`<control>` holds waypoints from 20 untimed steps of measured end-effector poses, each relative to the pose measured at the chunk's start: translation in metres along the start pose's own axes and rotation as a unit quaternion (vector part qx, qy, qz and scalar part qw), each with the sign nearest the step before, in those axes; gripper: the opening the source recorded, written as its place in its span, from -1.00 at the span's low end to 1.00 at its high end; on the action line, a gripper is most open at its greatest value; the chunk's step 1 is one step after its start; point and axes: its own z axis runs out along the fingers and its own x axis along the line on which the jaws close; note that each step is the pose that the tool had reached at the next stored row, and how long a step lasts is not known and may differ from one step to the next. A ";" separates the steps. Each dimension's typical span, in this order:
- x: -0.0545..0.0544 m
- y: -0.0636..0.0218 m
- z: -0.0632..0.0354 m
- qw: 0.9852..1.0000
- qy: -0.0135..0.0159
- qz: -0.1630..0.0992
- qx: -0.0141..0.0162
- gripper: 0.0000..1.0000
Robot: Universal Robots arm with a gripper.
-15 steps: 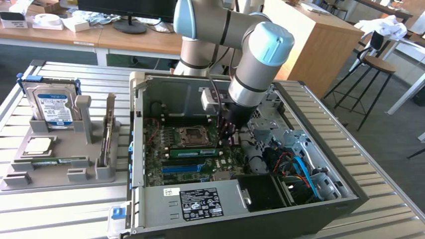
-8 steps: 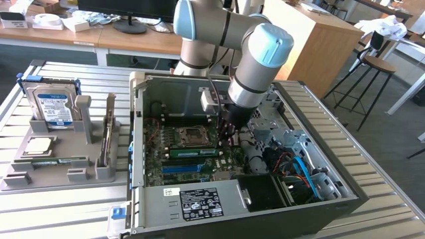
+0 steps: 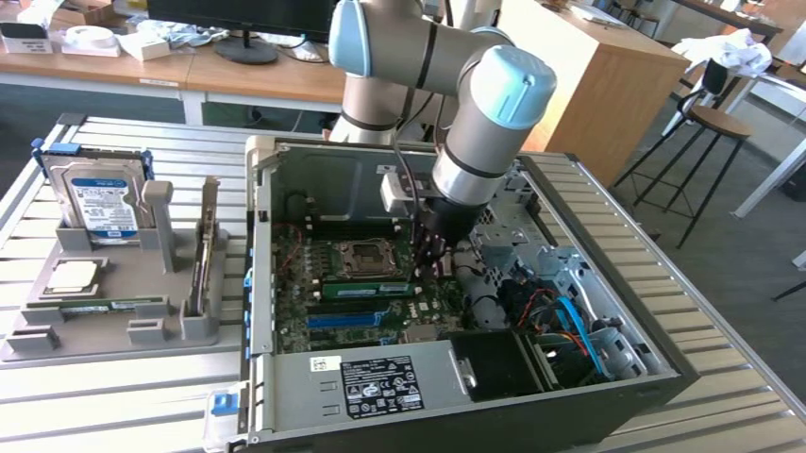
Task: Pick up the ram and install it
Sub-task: 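Press down the ram until it locks into place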
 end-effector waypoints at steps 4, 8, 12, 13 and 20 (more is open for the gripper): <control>0.000 -0.0001 0.0017 1.000 0.000 0.000 0.000 -0.80; 0.000 -0.0001 0.0019 1.000 0.000 0.000 0.000 -0.80; 0.000 -0.0001 0.0018 1.000 0.000 0.000 0.000 -0.80; 0.000 -0.0001 0.0013 1.000 0.000 0.000 0.000 -0.80; -0.001 0.0006 -0.0098 1.000 0.000 0.000 0.000 -0.80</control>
